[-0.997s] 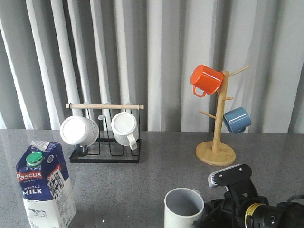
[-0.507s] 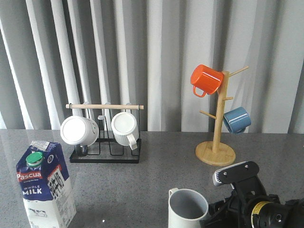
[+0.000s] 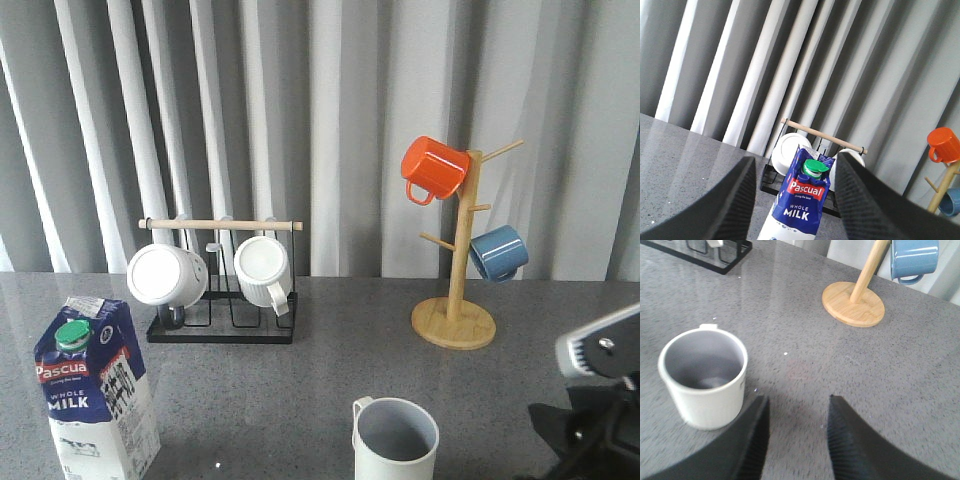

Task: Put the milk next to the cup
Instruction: 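Open the right gripper and withdraw it from the mug, then move the left gripper above the milk carton's green cap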

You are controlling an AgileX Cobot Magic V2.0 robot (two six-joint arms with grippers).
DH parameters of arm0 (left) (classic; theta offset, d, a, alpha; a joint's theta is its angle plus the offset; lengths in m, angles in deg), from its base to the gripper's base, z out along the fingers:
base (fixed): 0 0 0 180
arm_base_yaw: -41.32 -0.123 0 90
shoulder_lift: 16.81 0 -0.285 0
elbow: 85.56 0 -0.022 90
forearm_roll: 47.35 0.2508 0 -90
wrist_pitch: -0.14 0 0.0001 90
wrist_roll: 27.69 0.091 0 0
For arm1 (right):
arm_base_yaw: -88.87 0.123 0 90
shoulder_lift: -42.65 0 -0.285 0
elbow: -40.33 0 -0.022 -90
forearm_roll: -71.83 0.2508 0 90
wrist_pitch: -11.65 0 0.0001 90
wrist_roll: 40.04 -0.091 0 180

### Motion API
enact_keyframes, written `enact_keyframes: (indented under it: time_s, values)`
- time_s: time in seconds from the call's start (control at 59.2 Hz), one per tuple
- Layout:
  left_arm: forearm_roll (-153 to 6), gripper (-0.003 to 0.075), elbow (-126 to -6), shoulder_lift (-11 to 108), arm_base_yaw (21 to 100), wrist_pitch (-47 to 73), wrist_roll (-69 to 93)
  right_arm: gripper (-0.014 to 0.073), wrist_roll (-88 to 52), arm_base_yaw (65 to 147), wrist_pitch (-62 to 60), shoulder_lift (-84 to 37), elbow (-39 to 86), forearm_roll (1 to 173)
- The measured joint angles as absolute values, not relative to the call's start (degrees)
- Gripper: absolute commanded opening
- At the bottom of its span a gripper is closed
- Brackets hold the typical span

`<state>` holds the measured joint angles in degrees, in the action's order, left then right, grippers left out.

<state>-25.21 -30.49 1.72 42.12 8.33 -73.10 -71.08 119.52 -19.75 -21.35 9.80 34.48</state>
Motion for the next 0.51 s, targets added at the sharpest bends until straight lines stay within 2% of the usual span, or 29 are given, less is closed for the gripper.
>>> enact_keyframes:
  time_s: [0.118, 0.27, 0.507]
  values:
    - [-25.21, 0.0363, -30.49, 1.72, 42.12, 8.33, -73.10, -0.0018, -62.79, 123.26, -27.19, -13.85, 9.80, 42.96]
    - [-25.21, 0.0363, -30.49, 1.72, 42.12, 8.38, -73.10, -0.0008, -56.69, 125.04, -30.74, -3.51, 5.21, 49.18]
    - [-25.21, 0.0363, -30.49, 1.72, 42.12, 9.30, -73.10, -0.0007, -56.41, 125.16, -30.69, 10.09, -12.40, 49.69]
